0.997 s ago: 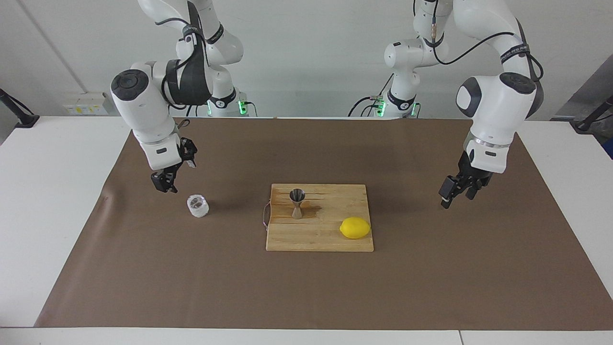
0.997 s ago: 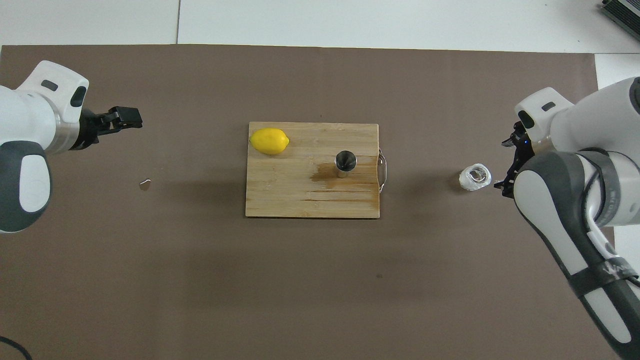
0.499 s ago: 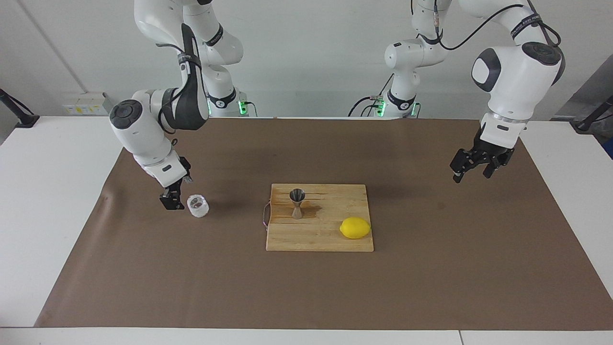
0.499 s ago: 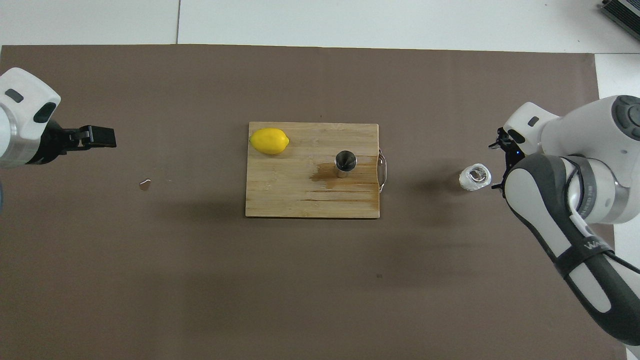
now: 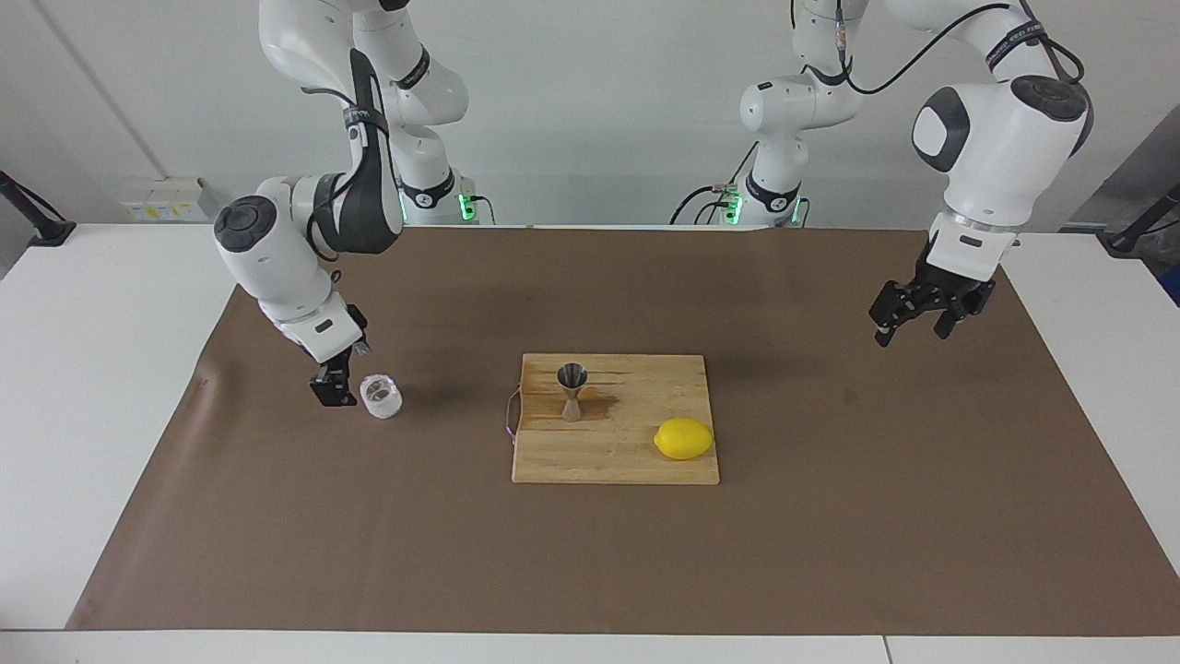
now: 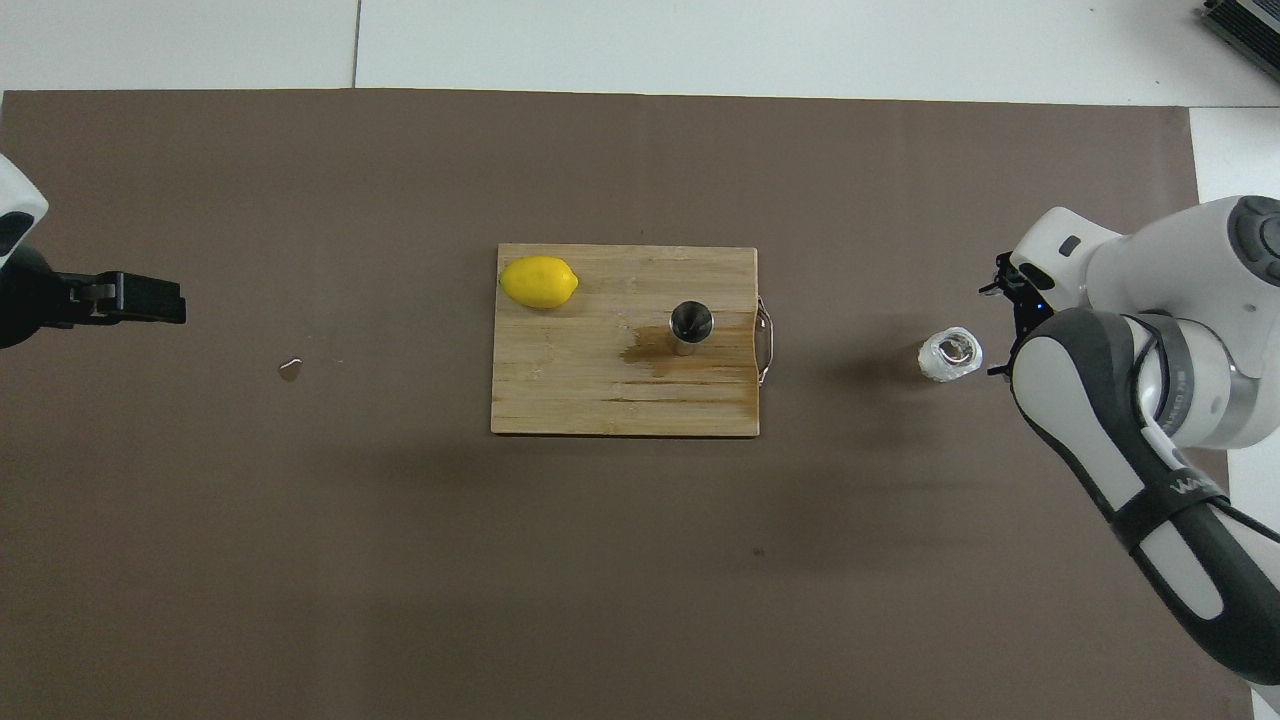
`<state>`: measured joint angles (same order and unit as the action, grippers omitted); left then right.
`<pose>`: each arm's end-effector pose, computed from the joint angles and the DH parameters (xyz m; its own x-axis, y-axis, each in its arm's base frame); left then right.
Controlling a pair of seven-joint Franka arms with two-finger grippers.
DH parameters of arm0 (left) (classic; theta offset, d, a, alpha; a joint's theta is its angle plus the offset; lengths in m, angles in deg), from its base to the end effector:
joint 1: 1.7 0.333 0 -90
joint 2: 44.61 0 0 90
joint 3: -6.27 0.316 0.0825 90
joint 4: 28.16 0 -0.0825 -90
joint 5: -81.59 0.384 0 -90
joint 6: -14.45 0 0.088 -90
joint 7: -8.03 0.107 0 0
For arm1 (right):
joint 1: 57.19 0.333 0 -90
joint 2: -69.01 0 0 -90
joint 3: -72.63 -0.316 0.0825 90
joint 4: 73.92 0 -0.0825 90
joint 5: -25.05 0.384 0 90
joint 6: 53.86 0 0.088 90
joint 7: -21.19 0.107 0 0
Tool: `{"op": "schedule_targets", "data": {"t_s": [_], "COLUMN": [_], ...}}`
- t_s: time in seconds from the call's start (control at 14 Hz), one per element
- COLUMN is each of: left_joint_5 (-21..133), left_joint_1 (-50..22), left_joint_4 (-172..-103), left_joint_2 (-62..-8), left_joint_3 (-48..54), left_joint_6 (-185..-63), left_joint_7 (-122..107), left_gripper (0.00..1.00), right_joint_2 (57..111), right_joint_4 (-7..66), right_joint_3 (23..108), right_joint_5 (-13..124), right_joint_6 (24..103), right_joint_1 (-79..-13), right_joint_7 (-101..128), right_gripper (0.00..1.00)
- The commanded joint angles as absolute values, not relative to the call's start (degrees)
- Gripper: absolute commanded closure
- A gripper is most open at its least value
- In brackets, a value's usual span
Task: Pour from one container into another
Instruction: 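Withdraw the left gripper while the right gripper reaches the white cup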
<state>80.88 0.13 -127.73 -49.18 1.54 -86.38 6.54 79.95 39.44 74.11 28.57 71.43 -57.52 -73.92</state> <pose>0.5444 -0.0303 0.6056 0.9946 -0.0224 0.1011 -0.0234 -0.9997 0.0084 0.5943 -0.0161 0.3740 -0.0235 0.9987 0.0442 0.9995 0.0226 0.0206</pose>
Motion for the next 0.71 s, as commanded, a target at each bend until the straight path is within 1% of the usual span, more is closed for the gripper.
{"op": "schedule_targets", "data": {"t_s": [0.0, 0.14, 0.36, 0.64], "left_joint_5": [81.5, 81.5, 80.5, 80.2], "left_joint_1": [-0.7, -0.7, 0.2, 0.1], "left_joint_4": [-123.0, -121.5, -121.4, -122.5], "left_joint_2": [-49.2, -49.2, -49.4, -51.2], "left_joint_3": [1.9, 1.9, 1.8, 1.5], "left_joint_6": [-80.7, -78.3, -77.3, -77.2], "left_joint_7": [7.3, 7.4, 7.4, 7.1], "left_gripper": [0.0, 0.0, 0.0, 0.0], "right_joint_2": [79.3, 79.3, 79.3, 79.6], "right_joint_4": [40.1, 40.1, 40.7, 41.9], "right_joint_3": [74.1, 74.2, 74.1, 74.0], "right_joint_5": [30.2, 29.9, 29.4, 29.5], "right_joint_6": [72.4, 72.5, 72.5, 72.5], "right_joint_1": [-58.0, -58.0, -58.2, -58.1], "right_joint_7": [-76.5, -76.5, -78.3, -80.3], "right_gripper": [0.0, 0.0, 0.0, 0.0]}}
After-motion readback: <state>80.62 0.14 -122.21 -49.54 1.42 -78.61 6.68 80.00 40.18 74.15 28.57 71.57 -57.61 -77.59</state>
